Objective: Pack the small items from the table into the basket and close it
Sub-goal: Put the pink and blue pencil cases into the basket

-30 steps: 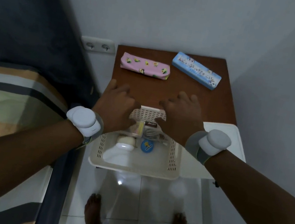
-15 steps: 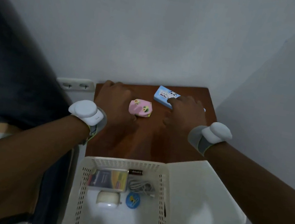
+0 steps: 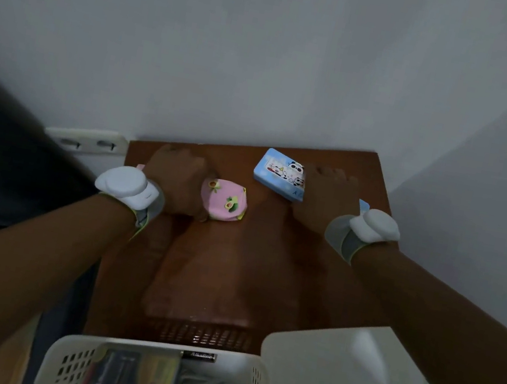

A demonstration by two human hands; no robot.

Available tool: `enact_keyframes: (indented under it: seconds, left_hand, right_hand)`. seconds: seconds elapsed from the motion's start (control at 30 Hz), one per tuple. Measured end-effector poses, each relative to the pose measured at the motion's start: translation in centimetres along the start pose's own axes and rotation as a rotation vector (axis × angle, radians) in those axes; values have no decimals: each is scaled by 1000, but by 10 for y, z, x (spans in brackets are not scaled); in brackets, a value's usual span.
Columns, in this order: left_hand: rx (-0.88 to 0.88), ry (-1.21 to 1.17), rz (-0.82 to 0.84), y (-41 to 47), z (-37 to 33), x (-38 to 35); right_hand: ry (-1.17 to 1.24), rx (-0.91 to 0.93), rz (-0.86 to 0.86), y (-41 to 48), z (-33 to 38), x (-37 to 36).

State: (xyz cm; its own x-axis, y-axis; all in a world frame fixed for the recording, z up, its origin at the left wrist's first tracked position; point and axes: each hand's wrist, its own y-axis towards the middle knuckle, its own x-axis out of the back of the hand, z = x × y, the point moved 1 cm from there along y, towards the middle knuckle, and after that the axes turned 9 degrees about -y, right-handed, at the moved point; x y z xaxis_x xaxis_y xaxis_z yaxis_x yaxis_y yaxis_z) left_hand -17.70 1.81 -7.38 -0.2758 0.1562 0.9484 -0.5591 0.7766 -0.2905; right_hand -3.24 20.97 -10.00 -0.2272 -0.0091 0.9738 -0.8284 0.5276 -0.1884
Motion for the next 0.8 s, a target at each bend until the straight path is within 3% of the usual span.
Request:
enact_keyframes:
  seconds: [0.37, 0.53, 0.8]
  left_hand:
    - [-64, -47, 1, -20, 5, 23]
    - [-63, -59, -42, -67, -1, 48]
    - [-240, 65, -111, -159, -21, 68]
  right_hand:
    - [-8, 14, 9, -25, 10, 9]
    - [0, 14, -80, -71, 27, 36]
    - [-2, 10, -151, -162, 51, 79]
